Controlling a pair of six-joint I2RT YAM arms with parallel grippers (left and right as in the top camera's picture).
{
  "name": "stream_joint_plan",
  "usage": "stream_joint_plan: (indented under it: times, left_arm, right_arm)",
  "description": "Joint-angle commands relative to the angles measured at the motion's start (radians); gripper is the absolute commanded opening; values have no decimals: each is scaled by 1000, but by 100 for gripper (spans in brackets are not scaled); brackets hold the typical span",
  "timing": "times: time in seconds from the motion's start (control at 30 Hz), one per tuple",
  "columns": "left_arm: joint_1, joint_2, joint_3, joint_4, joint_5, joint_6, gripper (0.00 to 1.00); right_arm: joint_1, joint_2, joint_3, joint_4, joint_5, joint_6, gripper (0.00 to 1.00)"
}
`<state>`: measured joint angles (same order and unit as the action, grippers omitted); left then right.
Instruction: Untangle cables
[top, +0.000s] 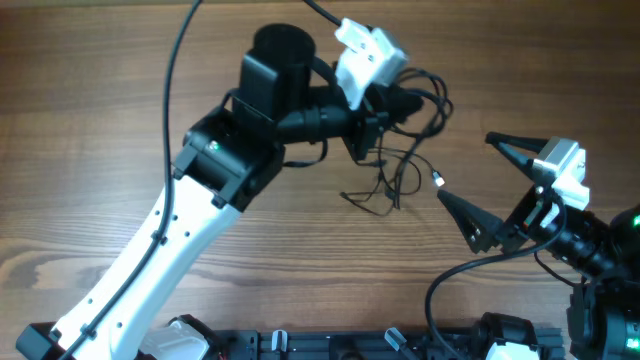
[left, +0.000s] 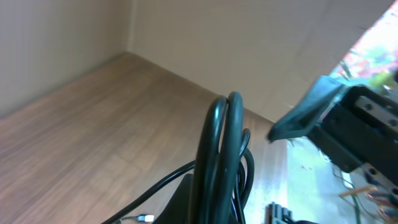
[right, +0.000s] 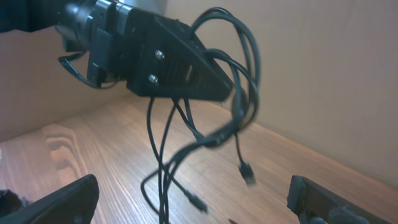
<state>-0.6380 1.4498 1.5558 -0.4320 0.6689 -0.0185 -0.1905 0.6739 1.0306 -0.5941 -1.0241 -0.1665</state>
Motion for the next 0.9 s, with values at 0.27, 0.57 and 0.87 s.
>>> stream_joint_plan:
  times: [0.27, 0.57, 0.87]
  left_arm:
    - [-133, 3, 15, 9, 50, 76, 4]
    - [-144, 3, 15, 10, 89, 90, 4]
    - [-143, 3, 15, 17, 141, 93, 13]
  right_arm:
    - [-3, -3, 2, 27, -85, -11, 85]
    - [-3, -3, 2, 33, -85, -17, 27]
    - [-3, -3, 2, 32, -85, -14, 4]
